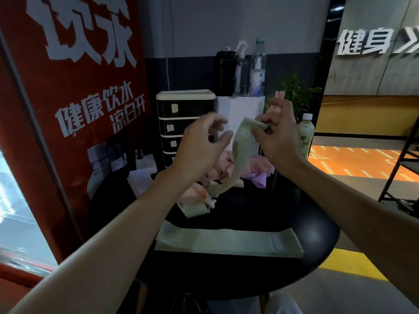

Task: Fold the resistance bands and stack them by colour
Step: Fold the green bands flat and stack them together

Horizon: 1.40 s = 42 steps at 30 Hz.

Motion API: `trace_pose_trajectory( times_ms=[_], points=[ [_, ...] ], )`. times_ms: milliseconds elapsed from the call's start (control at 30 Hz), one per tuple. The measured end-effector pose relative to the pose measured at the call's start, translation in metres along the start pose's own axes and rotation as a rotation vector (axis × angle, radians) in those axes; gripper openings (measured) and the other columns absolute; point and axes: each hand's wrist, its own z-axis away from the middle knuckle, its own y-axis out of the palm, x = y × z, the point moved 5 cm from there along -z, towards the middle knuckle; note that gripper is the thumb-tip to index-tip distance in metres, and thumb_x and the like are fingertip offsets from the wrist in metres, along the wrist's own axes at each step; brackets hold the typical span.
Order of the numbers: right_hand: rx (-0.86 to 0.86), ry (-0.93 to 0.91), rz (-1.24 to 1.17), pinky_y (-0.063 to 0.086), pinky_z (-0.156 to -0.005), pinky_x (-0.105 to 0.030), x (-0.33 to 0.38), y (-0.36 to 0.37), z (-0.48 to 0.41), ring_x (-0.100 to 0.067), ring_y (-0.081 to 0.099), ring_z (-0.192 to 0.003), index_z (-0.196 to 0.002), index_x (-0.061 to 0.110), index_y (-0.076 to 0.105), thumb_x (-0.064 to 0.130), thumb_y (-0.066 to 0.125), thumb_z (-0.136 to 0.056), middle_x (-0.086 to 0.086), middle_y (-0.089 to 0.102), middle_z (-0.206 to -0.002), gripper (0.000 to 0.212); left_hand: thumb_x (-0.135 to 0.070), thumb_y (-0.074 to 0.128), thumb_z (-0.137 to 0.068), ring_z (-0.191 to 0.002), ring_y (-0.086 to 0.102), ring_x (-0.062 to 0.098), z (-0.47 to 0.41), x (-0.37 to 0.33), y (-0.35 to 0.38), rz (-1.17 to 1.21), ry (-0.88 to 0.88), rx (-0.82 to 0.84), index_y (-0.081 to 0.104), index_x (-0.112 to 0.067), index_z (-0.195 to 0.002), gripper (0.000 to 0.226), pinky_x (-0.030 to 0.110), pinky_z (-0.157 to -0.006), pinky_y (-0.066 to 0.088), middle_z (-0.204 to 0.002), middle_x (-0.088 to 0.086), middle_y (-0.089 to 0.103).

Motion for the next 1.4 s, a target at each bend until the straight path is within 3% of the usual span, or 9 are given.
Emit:
trace_pose_trajectory(
  times_ms=[200,400,500,633,800,1000,1133,1233,1400],
  points=[
    [-0.003,-0.017,-0.034,0.057,-0.077,-0.041,0.017,-0.017,0.0,-0.024,0.065,-0.081,-0.131,0.009,0.035,-0.002,0.067,-0.085,-0.011,0.066,-0.087,0.057,-0.021,0.07,-0.09,-0.084,0.065,0.005,-0.047,-0.011,0.023,0.076,-0.048,0.07,0.07,-0.012,-0.105,0.018,0.025,-0.083,0.055,-0.091,-0.006,0.067],
    [-0.004,0.063,-0.097,0.058,-0.077,-0.045,0.016,-0.025,0.003,-0.031,0.066,-0.084,-0.129,0.014,0.034,-0.002,0.07,-0.083,-0.015,0.066,-0.092,0.06,-0.007,0.066,-0.092,-0.058,0.058,-0.001,-0.047,-0.022,0.031,0.148,-0.039,0.095,0.069,-0.004,-0.086,0.007,0.014,-0.058,0.049,-0.072,-0.006,0.062],
    [0.022,0.189,-0.176,0.06,-0.074,-0.032,0.007,-0.023,0.006,-0.027,0.067,-0.088,-0.134,0.01,0.032,0.001,0.073,-0.083,-0.017,0.066,-0.099,0.066,-0.004,0.063,-0.093,-0.06,0.056,0.004,-0.048,-0.027,0.033,0.192,-0.061,0.053,0.065,-0.002,-0.086,0.007,0.011,-0.055,0.045,-0.074,0.001,0.061],
    [0.033,0.241,-0.149,0.055,-0.066,-0.015,0.004,-0.02,0.01,-0.005,0.067,-0.072,-0.135,0.005,0.037,0.003,0.073,-0.084,-0.021,0.068,-0.098,0.062,-0.013,0.066,-0.093,-0.064,0.057,0.004,-0.049,-0.021,0.035,0.233,-0.127,0.064,0.065,-0.005,-0.096,0.009,0.011,-0.057,0.046,-0.082,0.002,0.063],
    [0.061,0.246,-0.175,0.056,-0.073,-0.018,0.008,-0.015,0.009,-0.01,0.069,-0.079,-0.138,0.006,0.035,0.003,0.071,-0.085,-0.019,0.07,-0.095,0.063,-0.018,0.065,-0.094,-0.06,0.058,-0.004,-0.051,-0.016,0.033,0.246,-0.152,0.076,0.066,-0.005,-0.108,0.019,0.013,-0.06,0.048,-0.083,0.001,0.067],
    [0.112,0.322,-0.219,0.059,-0.077,-0.025,0.007,-0.007,0.012,-0.008,0.071,-0.083,-0.14,0.009,0.035,0.005,0.071,-0.085,-0.004,0.073,-0.089,0.065,-0.013,0.062,-0.096,-0.057,0.055,-0.004,-0.054,-0.018,0.026,0.277,-0.156,0.026,0.069,-0.008,-0.095,0.01,0.015,-0.054,0.045,-0.08,0.004,0.067],
    [0.169,0.36,-0.233,0.057,-0.067,-0.019,0.005,-0.001,0.019,-0.001,0.07,-0.077,-0.127,0.009,0.046,-0.002,0.069,-0.085,0.007,0.07,-0.085,0.049,-0.01,0.062,-0.095,-0.055,0.055,-0.001,-0.053,-0.016,0.022,0.284,-0.176,0.018,0.066,-0.008,-0.106,0.011,0.016,-0.054,0.048,-0.086,0.007,0.069],
    [0.195,0.37,-0.233,0.057,-0.067,-0.019,0.007,0.001,0.02,-0.002,0.07,-0.079,-0.121,0.012,0.049,0.001,0.068,-0.086,0.007,0.07,-0.089,0.042,-0.007,0.065,-0.093,-0.056,0.055,0.0,-0.051,-0.014,0.02,0.269,-0.182,0.027,0.068,-0.005,-0.103,0.011,0.014,-0.052,0.045,-0.084,0.009,0.069],
    [0.323,0.489,-0.3,0.06,-0.076,-0.034,0.0,0.008,0.034,-0.018,0.072,-0.09,-0.12,0.017,0.048,0.001,0.074,-0.08,-0.005,0.073,-0.1,0.05,-0.005,0.058,-0.096,-0.051,0.056,-0.003,-0.049,-0.012,0.008,0.339,-0.217,-0.098,0.064,-0.008,-0.098,0.007,0.015,-0.049,0.043,-0.076,0.001,0.065]
  ],
)
